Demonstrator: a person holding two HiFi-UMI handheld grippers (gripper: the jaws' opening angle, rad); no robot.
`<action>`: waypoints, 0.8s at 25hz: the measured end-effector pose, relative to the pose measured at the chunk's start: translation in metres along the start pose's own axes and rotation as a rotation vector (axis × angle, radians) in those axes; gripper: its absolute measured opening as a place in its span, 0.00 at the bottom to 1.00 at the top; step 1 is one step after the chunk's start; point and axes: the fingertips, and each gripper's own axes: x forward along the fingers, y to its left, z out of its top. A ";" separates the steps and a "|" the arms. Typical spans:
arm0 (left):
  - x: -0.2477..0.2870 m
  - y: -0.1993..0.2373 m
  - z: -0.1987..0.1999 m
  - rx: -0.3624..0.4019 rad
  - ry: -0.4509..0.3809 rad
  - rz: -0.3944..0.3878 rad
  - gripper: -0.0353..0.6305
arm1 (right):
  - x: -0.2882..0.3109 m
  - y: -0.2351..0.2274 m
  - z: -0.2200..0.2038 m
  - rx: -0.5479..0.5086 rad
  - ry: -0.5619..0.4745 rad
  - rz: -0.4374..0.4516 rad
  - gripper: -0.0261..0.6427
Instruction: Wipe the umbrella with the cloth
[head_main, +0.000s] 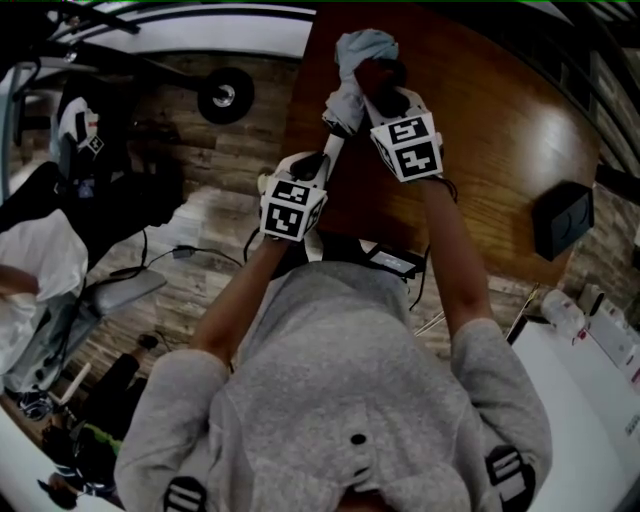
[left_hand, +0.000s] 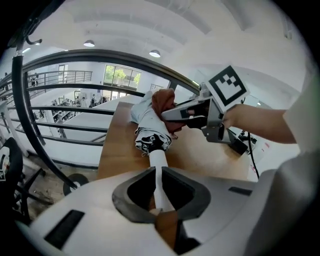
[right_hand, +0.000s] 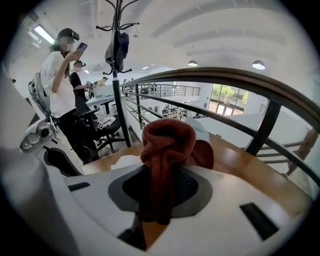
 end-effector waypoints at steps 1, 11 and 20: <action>0.002 -0.004 0.003 -0.002 -0.003 -0.021 0.13 | 0.000 0.003 -0.002 -0.002 0.004 0.007 0.18; 0.028 -0.010 -0.010 0.017 0.103 0.019 0.31 | -0.009 0.055 -0.005 -0.100 0.064 0.159 0.18; 0.023 -0.010 -0.013 0.094 0.131 0.060 0.30 | -0.014 0.105 0.022 -0.031 0.009 0.414 0.18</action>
